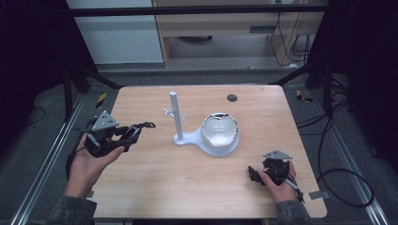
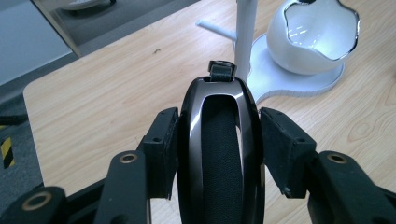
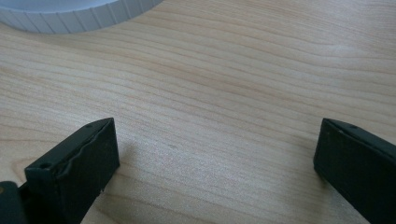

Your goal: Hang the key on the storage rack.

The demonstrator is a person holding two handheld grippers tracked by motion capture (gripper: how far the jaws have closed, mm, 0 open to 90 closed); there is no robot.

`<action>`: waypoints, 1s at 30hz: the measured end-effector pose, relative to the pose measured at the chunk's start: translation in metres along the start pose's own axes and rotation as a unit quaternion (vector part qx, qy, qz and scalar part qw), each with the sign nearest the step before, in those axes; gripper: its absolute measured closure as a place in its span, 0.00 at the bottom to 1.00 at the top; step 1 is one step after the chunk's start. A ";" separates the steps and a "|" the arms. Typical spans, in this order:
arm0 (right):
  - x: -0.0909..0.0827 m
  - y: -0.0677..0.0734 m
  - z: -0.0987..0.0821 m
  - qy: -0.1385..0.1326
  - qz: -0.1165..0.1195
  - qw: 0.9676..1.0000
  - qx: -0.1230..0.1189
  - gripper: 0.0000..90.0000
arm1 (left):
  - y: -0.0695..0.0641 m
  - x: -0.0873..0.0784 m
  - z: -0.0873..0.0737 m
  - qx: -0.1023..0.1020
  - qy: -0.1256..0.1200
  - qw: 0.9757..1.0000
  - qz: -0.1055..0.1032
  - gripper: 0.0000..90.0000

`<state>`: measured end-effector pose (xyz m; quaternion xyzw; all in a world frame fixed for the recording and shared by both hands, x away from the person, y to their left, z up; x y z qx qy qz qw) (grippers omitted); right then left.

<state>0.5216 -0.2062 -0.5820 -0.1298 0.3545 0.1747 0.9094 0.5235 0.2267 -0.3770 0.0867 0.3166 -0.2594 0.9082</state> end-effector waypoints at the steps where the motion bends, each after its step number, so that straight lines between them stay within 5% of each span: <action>1: 0.000 0.000 0.000 0.000 0.000 1.000 0.000 0.01 | -0.001 -0.001 0.002 0.002 -0.001 1.000 -0.001 0.54; 30: 0.000 0.000 0.000 0.000 0.000 1.000 0.000 0.01 | -0.006 -0.015 0.029 0.011 -0.020 1.000 -0.004 0.54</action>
Point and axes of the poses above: each handheld gripper's, and its own axes: x roughly forward along the jaws, z roughly out of its top, y roughly to its left, the point moved 10 cm from there along x, roughly forward along the jaws, and after that the axes turned 9 degrees about -x, right-handed, at the moved point
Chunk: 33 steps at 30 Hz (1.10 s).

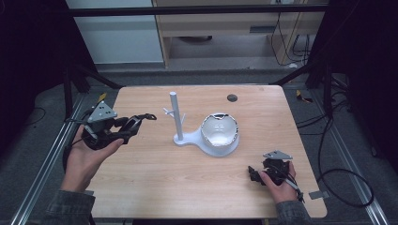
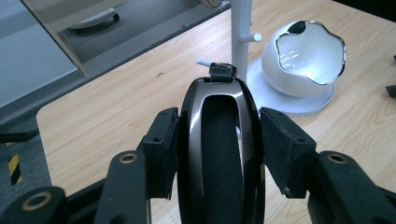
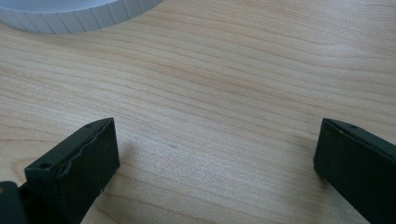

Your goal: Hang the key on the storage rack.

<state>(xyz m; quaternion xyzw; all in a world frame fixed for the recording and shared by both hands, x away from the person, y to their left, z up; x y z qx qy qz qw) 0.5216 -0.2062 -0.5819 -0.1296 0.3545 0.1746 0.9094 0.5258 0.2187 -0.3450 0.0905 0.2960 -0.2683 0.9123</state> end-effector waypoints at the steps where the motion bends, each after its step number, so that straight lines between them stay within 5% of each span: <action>1: 0.000 0.000 0.000 0.000 0.000 1.000 0.000 0.01 | 0.000 -0.001 0.001 0.000 -0.001 1.000 0.001 0.54; 33: 0.000 0.000 0.000 0.000 0.000 1.000 0.000 0.01 | -0.021 -0.009 0.029 0.022 -0.023 0.999 -0.012 0.54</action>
Point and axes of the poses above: each handheld gripper's, and its own axes: x roughly forward along the jaws, z roughly out of its top, y roughly to its left, the point moved 10 cm from there along x, roughly forward along the jaws, and after that the axes turned 9 degrees about -x, right-handed, at the moved point
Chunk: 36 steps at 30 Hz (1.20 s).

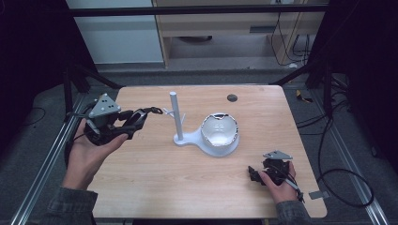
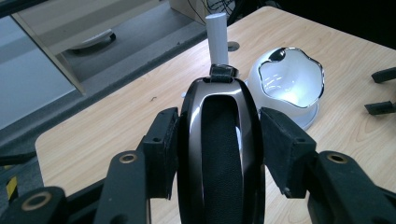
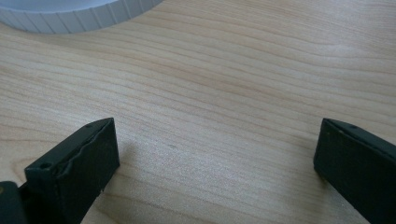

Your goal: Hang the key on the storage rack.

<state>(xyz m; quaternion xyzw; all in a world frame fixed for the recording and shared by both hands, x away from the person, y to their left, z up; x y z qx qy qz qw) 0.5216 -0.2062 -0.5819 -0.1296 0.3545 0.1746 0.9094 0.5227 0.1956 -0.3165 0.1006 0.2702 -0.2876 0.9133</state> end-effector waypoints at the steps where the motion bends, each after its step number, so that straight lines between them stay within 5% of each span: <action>1: 0.000 0.000 0.000 0.000 0.000 1.000 0.000 0.01 | -0.001 0.000 0.001 0.000 0.000 1.000 0.001 0.54; 18: 0.000 0.000 0.000 0.000 0.000 1.000 -0.001 0.01 | -0.007 0.013 0.005 0.003 0.002 1.000 -0.004 0.54; 36: 0.000 0.000 0.000 0.000 0.000 1.000 -0.001 0.01 | -0.003 0.022 -0.010 -0.003 0.006 1.000 0.001 0.54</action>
Point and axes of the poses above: each handheld gripper's, and its own axes: x roughly forward along the jaws, z roughly out of its top, y roughly to its left, the point moved 10 cm from there along x, roughly forward along the jaws, and after that the axes turned 9 degrees about -x, right-handed, at the moved point
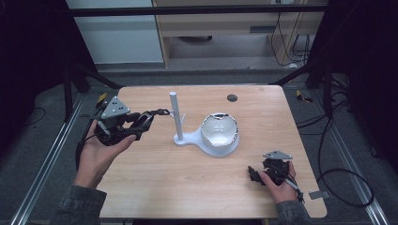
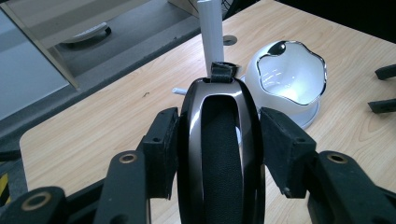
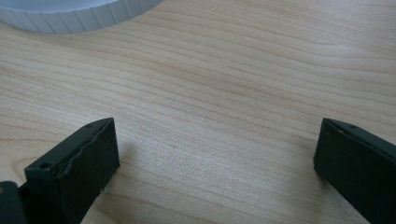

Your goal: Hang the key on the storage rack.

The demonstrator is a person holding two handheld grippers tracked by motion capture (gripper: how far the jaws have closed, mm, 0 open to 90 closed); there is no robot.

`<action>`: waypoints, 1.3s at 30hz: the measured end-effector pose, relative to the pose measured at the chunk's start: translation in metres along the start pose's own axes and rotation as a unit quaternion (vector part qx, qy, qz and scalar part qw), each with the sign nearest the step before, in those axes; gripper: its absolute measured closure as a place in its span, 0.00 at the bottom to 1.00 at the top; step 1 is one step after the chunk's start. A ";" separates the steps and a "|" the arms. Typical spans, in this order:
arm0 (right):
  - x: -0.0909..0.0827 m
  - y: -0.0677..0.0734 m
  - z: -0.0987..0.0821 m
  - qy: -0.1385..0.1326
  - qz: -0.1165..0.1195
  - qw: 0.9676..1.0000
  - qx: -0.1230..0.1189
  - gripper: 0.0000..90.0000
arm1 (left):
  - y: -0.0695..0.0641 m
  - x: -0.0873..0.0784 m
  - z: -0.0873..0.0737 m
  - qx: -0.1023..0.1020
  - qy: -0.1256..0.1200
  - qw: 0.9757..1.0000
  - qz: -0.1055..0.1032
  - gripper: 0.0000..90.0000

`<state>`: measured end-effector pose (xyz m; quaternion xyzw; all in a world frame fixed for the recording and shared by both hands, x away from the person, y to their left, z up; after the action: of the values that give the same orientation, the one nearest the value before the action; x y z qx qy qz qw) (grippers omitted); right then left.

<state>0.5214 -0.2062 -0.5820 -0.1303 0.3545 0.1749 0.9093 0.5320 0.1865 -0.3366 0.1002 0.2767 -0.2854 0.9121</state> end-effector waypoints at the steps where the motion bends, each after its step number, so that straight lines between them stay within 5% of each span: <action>1: 0.000 0.000 0.000 0.000 0.000 1.000 0.000 0.01 | 0.000 0.000 -0.001 0.000 0.001 1.000 0.000 0.54; 39: 0.000 0.000 0.000 0.000 -0.001 1.000 -0.002 0.01 | 0.002 0.028 -0.038 -0.017 0.040 0.999 0.003 0.54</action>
<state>0.5216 -0.2065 -0.5822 -0.1326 0.3535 0.1745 0.9094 0.5355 0.1879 -0.3836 0.0971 0.3175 -0.2738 0.9027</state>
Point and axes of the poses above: each handheld gripper's, and its own axes: x roughly forward along the jaws, z roughly out of its top, y roughly to its left, the point moved 10 cm from there along x, roughly forward along the jaws, and after that the axes turned 9 degrees about -x, right-handed, at the moved point
